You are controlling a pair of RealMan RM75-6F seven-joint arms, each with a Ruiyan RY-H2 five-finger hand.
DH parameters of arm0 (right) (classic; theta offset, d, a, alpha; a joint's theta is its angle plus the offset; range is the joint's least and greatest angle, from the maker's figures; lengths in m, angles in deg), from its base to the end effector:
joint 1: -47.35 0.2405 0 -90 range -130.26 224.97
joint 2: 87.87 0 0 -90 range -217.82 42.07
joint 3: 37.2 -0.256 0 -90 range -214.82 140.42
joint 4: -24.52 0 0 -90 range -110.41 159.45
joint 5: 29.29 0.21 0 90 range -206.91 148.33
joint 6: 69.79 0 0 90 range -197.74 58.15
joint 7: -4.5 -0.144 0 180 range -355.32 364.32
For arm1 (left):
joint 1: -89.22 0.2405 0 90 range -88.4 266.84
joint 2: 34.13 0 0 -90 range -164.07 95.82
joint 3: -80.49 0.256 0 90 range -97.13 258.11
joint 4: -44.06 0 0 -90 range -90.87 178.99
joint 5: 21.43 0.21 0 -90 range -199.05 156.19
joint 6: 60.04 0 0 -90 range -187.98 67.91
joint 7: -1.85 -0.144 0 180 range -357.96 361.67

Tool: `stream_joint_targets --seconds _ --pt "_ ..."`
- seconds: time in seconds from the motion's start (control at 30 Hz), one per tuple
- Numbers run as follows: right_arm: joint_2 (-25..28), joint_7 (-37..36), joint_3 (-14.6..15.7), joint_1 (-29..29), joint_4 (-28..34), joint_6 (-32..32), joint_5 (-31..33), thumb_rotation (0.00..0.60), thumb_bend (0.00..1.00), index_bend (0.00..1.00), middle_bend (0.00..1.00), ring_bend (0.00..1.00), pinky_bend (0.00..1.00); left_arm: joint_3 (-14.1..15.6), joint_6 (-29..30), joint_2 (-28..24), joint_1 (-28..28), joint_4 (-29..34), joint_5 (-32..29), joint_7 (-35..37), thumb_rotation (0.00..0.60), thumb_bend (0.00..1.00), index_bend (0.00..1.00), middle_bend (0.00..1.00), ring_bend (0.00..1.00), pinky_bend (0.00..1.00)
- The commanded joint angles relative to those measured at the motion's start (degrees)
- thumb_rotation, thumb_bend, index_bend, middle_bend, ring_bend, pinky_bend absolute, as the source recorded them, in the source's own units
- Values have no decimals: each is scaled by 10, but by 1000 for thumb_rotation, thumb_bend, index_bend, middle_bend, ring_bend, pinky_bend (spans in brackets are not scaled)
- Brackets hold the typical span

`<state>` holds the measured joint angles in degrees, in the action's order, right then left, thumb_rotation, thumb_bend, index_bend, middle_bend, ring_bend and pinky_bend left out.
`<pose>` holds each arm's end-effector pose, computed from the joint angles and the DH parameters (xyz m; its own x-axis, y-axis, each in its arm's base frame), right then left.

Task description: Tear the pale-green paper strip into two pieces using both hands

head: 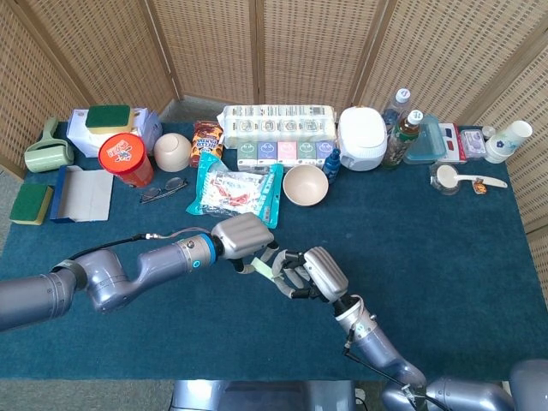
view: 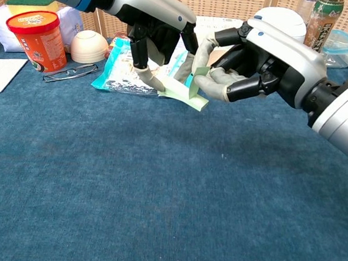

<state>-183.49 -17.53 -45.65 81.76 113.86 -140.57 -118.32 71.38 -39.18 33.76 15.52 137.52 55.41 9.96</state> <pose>-0.0982 -0.2761 -0.0185 -0.2838 -0.3959 0.8734 -0.7827 -0.4305 -0.4495 0.0004 0.3687 0.0255 0.7262 0.3861 0.5689 0.5777 -0.7912 -0.2004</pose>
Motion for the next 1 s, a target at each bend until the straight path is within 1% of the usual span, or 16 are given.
stream_joint_targets --seconds 0.03,0.27,0.5,1.0 --pt "-1 0 0 0 0 0 0 600 424 603 952 996 995 0 0 0 0 0 0 0 600 387 671 1000 1000 1000" --pt "-2 -1 -1 0 -1 -3 -1 600 424 656 959 996 995 1 1 -1 0 1 1 0 600 387 671 1000 1000 1000" --pt "-2 0 0 0 0 -2 0 600 424 688 961 996 994 4 2 1 2 1 2 -1 600 387 672 1000 1000 1000" --pt "-7 0 1 -1 -3 -5 0 600 426 803 984 1000 994 7 4 4 3 0 4 0 600 388 686 1000 1000 1000"
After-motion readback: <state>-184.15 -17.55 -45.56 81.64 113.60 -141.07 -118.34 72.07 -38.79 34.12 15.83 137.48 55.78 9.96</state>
